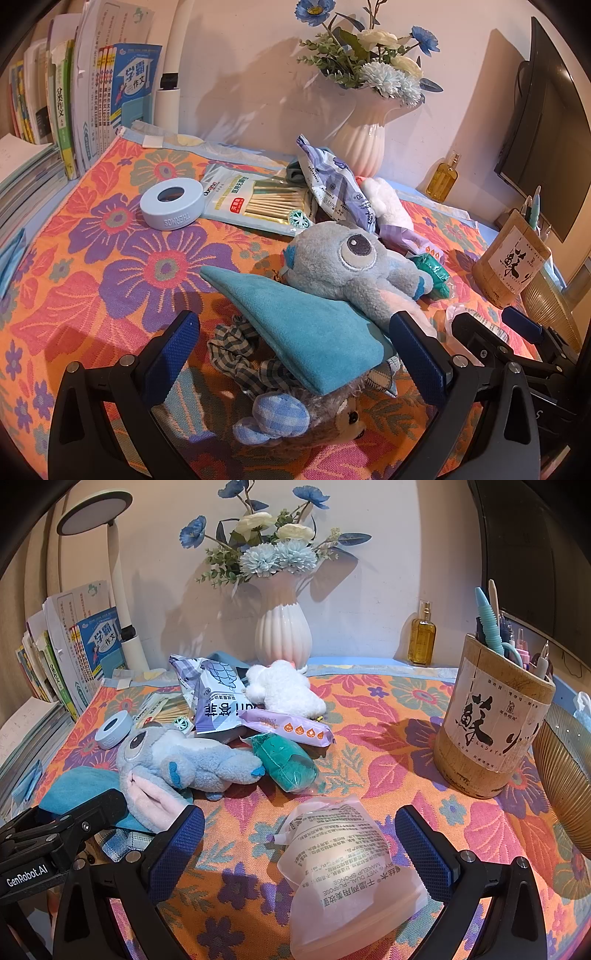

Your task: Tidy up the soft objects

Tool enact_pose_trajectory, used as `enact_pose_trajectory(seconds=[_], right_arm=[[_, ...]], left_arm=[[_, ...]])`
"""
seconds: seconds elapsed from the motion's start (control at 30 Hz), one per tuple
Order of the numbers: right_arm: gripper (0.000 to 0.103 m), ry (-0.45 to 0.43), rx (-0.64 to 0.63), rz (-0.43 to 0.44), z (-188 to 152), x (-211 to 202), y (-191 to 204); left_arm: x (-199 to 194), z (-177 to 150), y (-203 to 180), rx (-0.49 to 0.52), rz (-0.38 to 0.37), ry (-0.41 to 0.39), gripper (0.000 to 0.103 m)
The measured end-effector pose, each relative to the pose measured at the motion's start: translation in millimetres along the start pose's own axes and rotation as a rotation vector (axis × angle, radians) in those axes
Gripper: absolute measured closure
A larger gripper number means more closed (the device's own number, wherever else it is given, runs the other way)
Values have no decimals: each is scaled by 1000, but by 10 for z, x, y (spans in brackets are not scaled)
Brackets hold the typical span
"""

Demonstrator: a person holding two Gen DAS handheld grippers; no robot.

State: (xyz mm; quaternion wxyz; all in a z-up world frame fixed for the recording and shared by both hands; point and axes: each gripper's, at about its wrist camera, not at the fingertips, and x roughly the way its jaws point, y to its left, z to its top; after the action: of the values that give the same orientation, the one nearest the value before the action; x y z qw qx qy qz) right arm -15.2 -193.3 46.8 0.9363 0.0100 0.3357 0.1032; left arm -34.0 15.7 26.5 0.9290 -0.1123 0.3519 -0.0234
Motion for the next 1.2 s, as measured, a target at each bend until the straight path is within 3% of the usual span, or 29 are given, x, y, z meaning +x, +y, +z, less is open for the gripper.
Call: enact_pose_trajectory(seconds=[0.5, 0.57, 0.7, 0.8, 0.87, 1.03, 1.2], right_arm=[[0, -4, 0, -2, -2, -3, 6], [0, -11, 6, 0, -5, -17, -7], [0, -4, 22, 40, -17, -18, -47], [0, -8, 33, 48, -25, -28, -64], [0, -15, 25, 49, -29, -42, -51], [0, -34, 0, 48, -27, -89, -14], [0, -3, 21, 93, -23, -86, -66]], left_arm=[[-53, 2, 14, -10, 8, -26, 1], [-175, -22, 54, -35, 35, -63, 1], [-438, -101, 189, -16, -15, -78, 1], [-600, -175, 313, 44, 39, -77, 1], [-667, -200, 425, 29, 53, -74, 1], [-700, -210, 606, -53, -5, -54, 1], [-637, -192, 439, 3, -35, -38, 1]])
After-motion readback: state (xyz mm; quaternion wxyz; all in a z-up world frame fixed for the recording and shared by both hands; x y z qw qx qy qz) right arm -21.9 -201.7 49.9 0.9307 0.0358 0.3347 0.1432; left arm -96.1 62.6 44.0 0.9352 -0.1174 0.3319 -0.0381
